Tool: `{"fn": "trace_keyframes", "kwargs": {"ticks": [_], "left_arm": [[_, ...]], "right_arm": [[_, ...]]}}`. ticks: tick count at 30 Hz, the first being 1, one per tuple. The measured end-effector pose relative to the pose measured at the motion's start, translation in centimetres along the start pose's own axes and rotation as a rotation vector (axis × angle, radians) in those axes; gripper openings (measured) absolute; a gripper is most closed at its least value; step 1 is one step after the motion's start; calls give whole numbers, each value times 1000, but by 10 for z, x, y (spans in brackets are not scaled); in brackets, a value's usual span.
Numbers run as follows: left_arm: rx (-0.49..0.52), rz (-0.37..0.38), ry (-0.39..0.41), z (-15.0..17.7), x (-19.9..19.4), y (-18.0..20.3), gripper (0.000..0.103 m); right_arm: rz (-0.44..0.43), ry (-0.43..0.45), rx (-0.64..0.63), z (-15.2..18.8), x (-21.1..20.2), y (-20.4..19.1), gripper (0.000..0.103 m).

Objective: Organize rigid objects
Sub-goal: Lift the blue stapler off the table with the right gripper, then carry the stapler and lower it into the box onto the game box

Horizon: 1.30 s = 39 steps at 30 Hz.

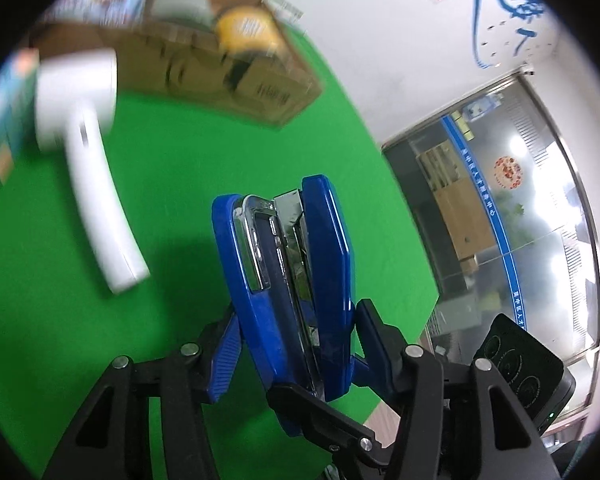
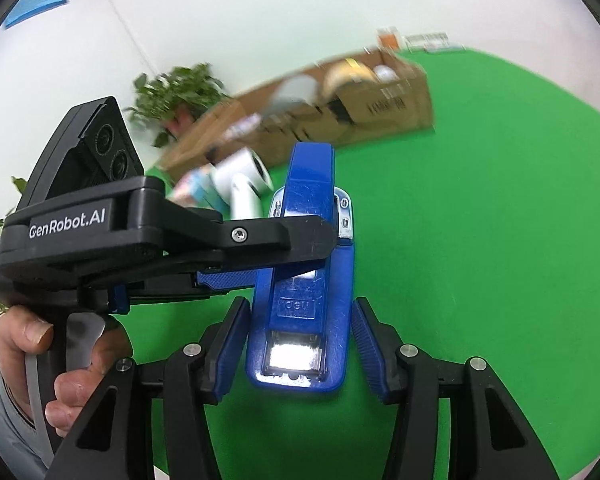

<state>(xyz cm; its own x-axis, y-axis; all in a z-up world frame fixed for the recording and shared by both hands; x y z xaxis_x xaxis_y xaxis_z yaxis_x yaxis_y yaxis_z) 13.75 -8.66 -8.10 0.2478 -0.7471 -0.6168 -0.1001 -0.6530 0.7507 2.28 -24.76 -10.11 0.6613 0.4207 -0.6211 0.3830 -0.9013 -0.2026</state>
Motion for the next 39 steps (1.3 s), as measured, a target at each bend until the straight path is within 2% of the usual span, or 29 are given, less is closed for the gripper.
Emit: {"fn": "trace_keyframes", "kwargs": {"ticks": [6,13,19,24,30,39], "left_arm": [[108,-7,124,-27,-60,41,54],[152,-60,208,-75,-109,59,53],[123,-114,207,-144,-125,48,53],[64,-116,179,-187,-126,26,52],[12,-112,146,-218,-116,-9,52],[-72,-128,101,-247,-93,-62,52]], "right_arm": [[-13,128,-76,-57,-19,-34,50],[-63,176,-107,-128,-2,-59,50],[-136,112,-84,-202,46,-57,49],[-170,44,-45,-250,99,-52,49],[-174,-23,-28,-267,148,-49,49],[-200,-128,11,-267,228,-41,49]]}}
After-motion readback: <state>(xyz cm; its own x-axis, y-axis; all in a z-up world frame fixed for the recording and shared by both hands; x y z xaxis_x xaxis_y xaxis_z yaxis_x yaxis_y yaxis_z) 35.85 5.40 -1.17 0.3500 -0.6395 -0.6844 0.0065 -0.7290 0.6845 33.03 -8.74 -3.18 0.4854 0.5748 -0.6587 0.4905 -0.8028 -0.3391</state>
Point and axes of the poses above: each gripper's, at about its wrist camera, not at the fingertips, and x roughly the way its jaws point, y to its right, z to its underside, the point moved 1 cm from there along x, roughly the way its jaws point, and after that the axes turned 13 degrees about -x, right-handed, at the moved point
